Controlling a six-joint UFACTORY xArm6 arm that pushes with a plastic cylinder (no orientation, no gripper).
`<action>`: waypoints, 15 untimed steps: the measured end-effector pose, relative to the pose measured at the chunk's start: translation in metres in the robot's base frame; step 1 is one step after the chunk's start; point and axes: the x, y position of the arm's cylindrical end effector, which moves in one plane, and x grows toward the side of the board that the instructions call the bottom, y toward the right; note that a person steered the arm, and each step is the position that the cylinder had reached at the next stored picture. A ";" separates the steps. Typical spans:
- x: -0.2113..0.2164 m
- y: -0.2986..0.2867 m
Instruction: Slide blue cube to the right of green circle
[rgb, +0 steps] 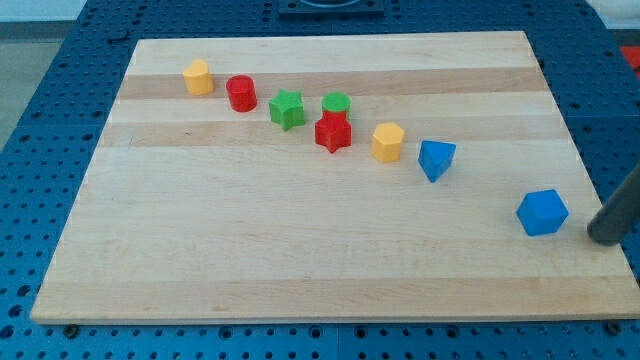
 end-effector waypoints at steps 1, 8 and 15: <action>0.010 -0.014; -0.056 -0.117; -0.161 -0.062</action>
